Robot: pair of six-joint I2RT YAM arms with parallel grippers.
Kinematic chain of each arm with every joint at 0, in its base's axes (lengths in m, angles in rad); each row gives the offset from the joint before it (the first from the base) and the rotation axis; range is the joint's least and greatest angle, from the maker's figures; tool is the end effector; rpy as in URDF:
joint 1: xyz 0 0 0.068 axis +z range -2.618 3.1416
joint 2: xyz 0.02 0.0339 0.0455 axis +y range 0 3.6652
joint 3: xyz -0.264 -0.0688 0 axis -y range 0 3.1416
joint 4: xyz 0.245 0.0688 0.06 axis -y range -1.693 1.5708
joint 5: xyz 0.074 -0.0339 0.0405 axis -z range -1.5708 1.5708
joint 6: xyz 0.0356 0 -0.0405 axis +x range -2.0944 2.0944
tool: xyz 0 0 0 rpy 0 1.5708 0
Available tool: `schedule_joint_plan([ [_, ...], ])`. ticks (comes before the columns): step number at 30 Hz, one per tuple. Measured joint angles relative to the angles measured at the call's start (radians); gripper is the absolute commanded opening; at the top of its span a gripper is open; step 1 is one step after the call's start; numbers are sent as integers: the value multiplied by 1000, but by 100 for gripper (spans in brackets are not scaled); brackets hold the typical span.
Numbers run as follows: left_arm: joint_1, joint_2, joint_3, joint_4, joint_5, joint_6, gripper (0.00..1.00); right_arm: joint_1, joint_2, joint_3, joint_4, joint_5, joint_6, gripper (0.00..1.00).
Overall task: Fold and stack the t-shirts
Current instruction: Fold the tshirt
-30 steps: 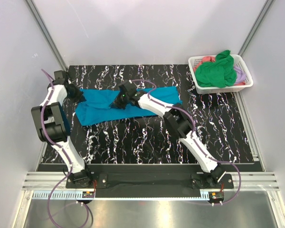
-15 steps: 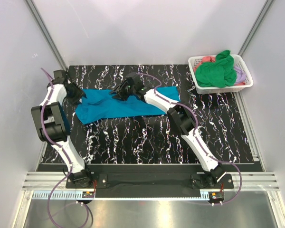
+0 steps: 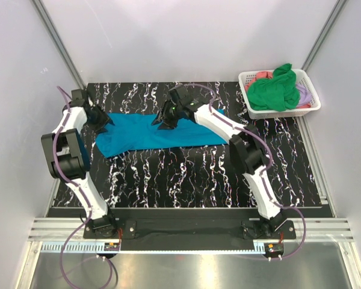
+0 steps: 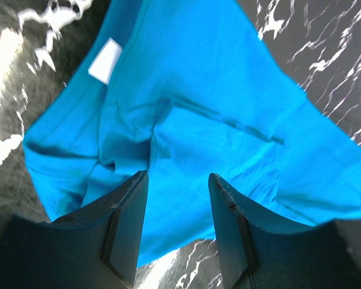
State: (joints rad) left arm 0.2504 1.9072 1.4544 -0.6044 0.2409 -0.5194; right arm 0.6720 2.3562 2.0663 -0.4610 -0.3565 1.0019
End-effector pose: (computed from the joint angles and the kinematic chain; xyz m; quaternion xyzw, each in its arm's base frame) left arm 0.3965 0.0926 0.2149 -0.3322 0.9014 -0.1490 0.2343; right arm 0.4126 0.3441 0.2144 0.0785 0.9020 0.4002 0.1419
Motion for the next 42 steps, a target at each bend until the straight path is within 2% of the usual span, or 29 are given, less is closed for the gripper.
schedule_joint_plan([
  [5,-40,-2,14,-77,-54,18,52,-32,-184,-73,-150,52,-174,45],
  [8,-69,-46,-13,-122,-138,16,54,-100,-301,-172,-245,113,-258,45],
  [11,-91,-176,-97,-160,-198,-2,54,-198,-389,-297,-329,190,-317,45],
  [16,-93,-430,-313,-146,-193,-82,52,-330,-472,-529,-388,256,-353,44],
  [19,-94,-467,-413,-121,-172,-146,52,-377,-467,-570,-411,261,-370,44],
  [23,-105,-428,-476,-90,-151,-201,49,-423,-460,-570,-396,268,-397,43],
  [30,-126,-393,-509,-36,-145,-240,45,-455,-351,-499,-362,304,-440,33],
  [37,-127,-358,-524,-27,-193,-264,49,-458,-195,-347,-346,341,-471,37],
  [42,-127,-294,-482,-40,-255,-262,50,-461,-160,-335,-349,371,-485,41],
])
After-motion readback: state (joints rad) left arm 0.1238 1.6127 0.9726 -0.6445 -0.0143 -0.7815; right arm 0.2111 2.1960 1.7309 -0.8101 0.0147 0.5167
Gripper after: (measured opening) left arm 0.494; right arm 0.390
